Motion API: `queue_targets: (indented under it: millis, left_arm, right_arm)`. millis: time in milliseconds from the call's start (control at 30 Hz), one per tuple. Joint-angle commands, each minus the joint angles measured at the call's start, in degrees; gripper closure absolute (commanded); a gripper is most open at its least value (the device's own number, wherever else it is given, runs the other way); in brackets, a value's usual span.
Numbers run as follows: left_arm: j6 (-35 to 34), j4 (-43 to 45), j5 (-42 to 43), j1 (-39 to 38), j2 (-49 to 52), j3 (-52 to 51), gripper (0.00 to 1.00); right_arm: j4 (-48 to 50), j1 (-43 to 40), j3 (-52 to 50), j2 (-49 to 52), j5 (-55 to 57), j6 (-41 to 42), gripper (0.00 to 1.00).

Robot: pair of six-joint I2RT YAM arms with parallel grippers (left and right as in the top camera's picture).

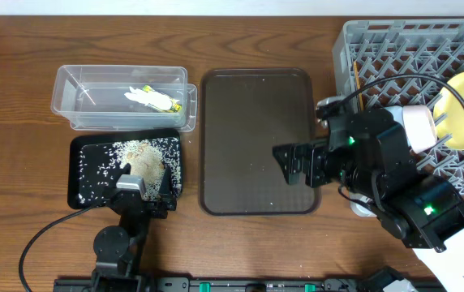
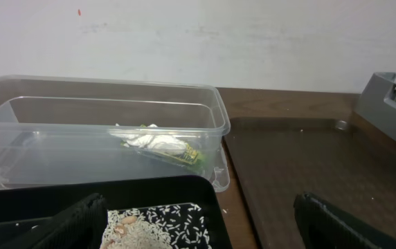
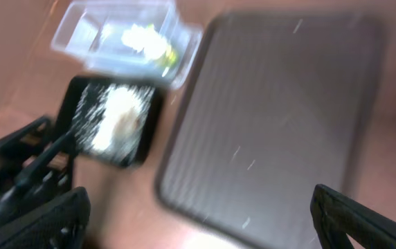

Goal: Sort waste into correct bins and load items into the dishwasher rack
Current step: 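Release the yellow plate upright in the rack and withdraw the right gripper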

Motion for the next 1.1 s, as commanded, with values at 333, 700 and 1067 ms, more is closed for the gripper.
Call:
queue_targets:
  millis: [333,700,1067]
  left_arm:
    - [1.0,-0.9,0.6,0.3,-0.4,-1.5,0.12]
    - [1.0,-0.9,0.5,0.3,-0.4,-1.5,0.12]
    - [1.0,-0.9,0.5,0.3,-0.4,-1.5,0.11]
  right_arm:
    - [-2.2,-3.3,0.2,-13.5,4.2,-16.9,0.01]
    - [-0.6,-16.8,-8.3,-32.0,19.5,-19.9,0.01]
    - [9.2,-24.9,-35.9,-52.4,15.6,-22.3,0.01]
